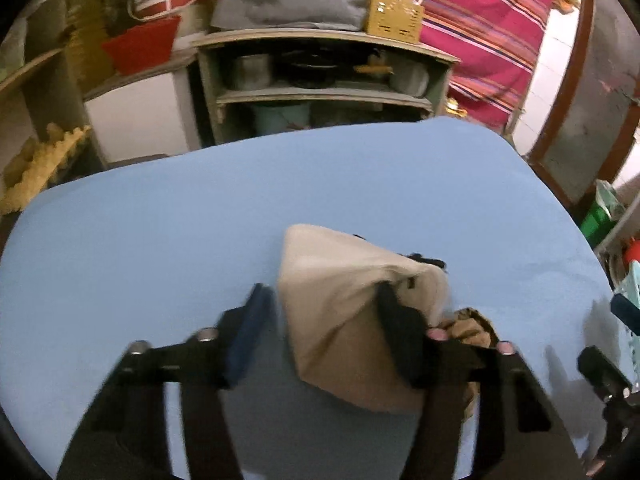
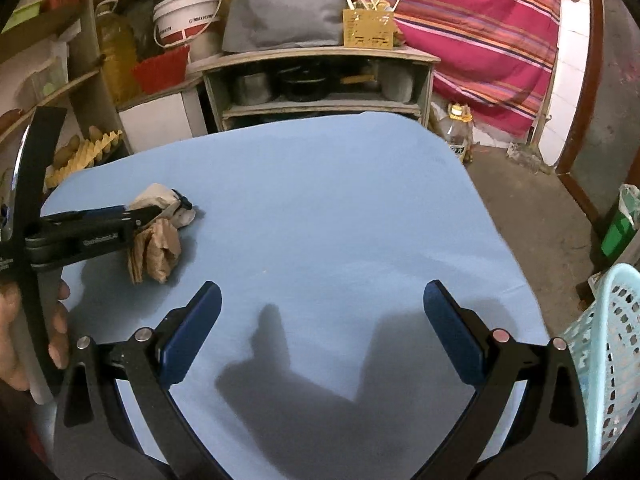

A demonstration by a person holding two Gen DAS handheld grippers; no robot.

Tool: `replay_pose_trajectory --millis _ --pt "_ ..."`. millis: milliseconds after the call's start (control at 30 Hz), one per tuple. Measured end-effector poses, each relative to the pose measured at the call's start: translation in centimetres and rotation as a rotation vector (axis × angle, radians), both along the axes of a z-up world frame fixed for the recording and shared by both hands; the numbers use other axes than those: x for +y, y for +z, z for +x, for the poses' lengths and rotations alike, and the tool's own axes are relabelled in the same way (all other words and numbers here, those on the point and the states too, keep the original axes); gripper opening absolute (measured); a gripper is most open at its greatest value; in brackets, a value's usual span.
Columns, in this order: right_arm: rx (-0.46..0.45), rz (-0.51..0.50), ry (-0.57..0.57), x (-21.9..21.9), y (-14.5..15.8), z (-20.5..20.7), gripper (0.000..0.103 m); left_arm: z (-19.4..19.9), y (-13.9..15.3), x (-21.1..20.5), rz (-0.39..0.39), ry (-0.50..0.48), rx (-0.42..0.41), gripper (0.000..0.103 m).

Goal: Collect trash
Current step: 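Lift the beige cloth with the left tool while the right tool grasps the crumpled brown paper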

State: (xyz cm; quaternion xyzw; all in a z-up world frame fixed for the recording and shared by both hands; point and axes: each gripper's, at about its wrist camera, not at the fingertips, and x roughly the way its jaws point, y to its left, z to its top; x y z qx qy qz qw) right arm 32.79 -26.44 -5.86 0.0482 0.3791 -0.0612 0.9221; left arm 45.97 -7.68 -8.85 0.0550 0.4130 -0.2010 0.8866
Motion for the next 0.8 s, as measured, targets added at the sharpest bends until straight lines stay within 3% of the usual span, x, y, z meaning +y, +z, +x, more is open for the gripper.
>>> replay_pose_trajectory --millis 133,233,500,733,800 --pt "0.006 -0.013 0.000 0.7 0.1 0.1 0.099 -0.8 0.1 -0.9 0.021 -0.040 -0.023 0.023" --pt "0.004 -0.021 0.009 1.7 0.6 0.3 0.099 -1.0 0.5 -0.1 0.023 -0.024 -0.028 0.014" --pt "0.000 0.021 0.085 7.2 1.0 3.1 0.099 -3.1 3.1 8.5 0.024 0.128 -0.100 0.014" --pt "0.062 -0.033 0.088 10.5 -0.8 6.7 0.098 -5.9 4.2 14.1 0.019 0.221 -0.115 0.014" --pt "0.086 -0.047 0.089 10.7 -1.3 7.4 0.084 -6.7 4.2 14.9 0.008 0.233 -0.111 0.014"
